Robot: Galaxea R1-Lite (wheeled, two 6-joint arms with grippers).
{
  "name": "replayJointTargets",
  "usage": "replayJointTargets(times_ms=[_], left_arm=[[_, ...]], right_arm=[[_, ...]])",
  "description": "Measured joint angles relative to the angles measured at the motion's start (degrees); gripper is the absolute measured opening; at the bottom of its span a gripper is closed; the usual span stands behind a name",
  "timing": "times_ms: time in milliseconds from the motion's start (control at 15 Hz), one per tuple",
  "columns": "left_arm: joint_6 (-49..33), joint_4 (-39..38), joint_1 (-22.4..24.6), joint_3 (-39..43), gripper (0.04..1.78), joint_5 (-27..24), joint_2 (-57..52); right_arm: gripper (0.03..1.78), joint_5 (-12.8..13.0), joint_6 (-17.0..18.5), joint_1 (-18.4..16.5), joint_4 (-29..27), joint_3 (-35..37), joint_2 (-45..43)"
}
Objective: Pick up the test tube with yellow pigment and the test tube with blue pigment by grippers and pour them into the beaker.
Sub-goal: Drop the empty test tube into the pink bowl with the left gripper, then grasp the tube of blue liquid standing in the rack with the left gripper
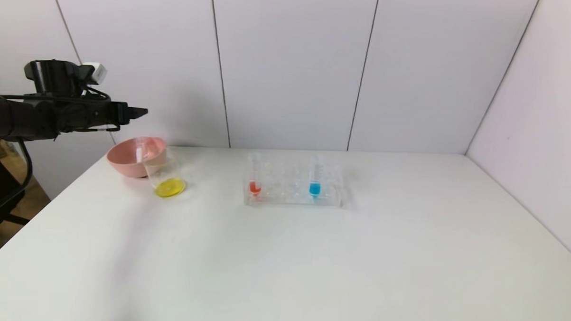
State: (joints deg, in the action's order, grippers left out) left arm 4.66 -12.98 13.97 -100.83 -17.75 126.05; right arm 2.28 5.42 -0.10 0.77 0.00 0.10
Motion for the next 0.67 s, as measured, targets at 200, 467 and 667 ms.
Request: replayJointTargets(times_ms=[200,467,667], left_arm=[[0.1,-0.7,-1.2,2.4,1.78,7.1,-5.5],[0.0,-4.5,-4.0,13.6,1.78,16.4,-16.1],[-0.1,-6.6,-6.6,24.2,1.78,24.5,-25.9]], right_arm=[[1.71,0.0,0.0,0.0,0.0,0.0,0.0],[1.71,0.0,0.0,0.0,0.0,0.0,0.0],[1.71,0.0,0.0,0.0,0.0,0.0,0.0]])
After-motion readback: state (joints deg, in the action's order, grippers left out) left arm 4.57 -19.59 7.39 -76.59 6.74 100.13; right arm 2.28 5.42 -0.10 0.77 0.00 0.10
